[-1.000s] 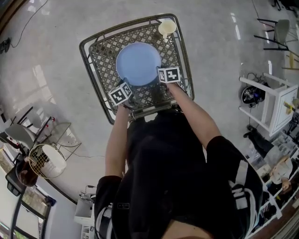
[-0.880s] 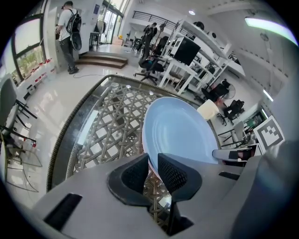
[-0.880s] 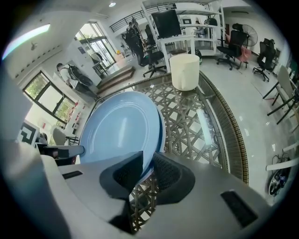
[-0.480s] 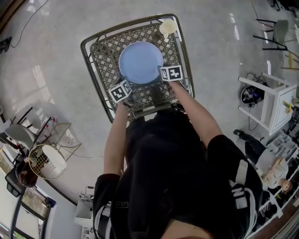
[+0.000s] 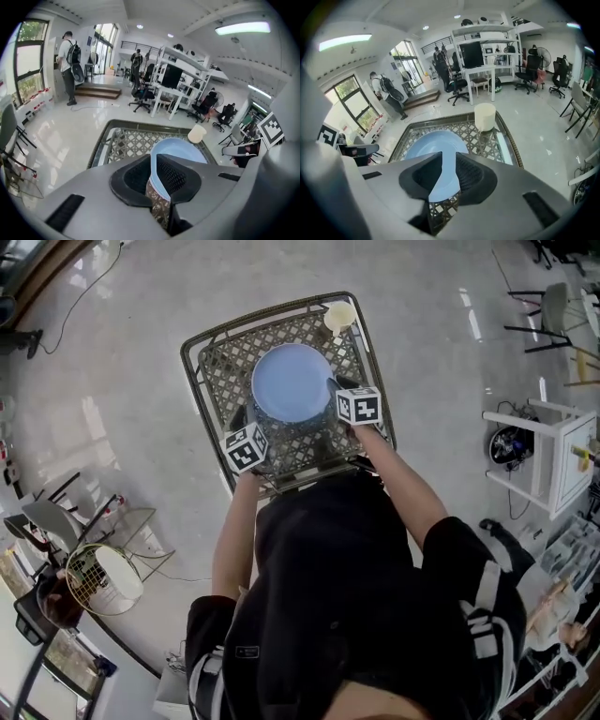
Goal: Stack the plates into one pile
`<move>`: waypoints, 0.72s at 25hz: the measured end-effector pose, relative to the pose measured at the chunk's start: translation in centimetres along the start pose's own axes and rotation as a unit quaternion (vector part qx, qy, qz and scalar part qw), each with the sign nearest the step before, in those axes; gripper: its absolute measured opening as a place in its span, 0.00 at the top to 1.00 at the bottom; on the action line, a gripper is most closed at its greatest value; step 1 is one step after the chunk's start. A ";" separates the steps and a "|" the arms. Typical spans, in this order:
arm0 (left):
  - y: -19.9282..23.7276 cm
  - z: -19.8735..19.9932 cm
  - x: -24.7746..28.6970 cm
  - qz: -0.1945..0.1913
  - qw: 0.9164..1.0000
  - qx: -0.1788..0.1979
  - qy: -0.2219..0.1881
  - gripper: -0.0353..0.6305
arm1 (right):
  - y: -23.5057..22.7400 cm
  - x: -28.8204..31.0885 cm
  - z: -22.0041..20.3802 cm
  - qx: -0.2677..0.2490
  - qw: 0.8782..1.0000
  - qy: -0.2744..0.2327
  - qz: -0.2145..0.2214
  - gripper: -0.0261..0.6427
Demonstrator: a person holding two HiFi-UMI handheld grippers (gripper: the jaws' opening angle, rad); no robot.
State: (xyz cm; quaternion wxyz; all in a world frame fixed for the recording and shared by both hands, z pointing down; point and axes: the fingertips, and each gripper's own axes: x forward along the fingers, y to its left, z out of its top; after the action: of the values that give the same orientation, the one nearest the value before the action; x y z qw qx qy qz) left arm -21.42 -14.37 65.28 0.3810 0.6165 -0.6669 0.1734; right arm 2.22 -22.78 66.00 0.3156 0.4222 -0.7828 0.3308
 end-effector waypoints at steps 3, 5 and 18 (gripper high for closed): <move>-1.0 2.9 -2.8 -0.016 0.999 0.007 -0.048 0.90 | 1.5 -2.4 1.7 -0.002 0.999 -0.037 0.007 0.86; -1.6 5.1 -4.7 -0.024 0.996 0.013 -0.085 0.92 | 2.5 -4.0 2.8 -0.005 0.998 -0.062 0.012 0.88; -4.8 14.6 -18.6 -0.054 0.962 0.053 -0.263 0.92 | 10.7 -16.6 9.2 -0.078 0.968 -0.234 0.037 0.93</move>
State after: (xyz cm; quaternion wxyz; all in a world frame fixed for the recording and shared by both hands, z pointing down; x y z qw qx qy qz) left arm -22.08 -12.68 41.22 0.1674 0.6951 -0.6988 0.0194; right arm -1.65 -17.93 45.15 0.1426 0.4328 -0.8733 0.1723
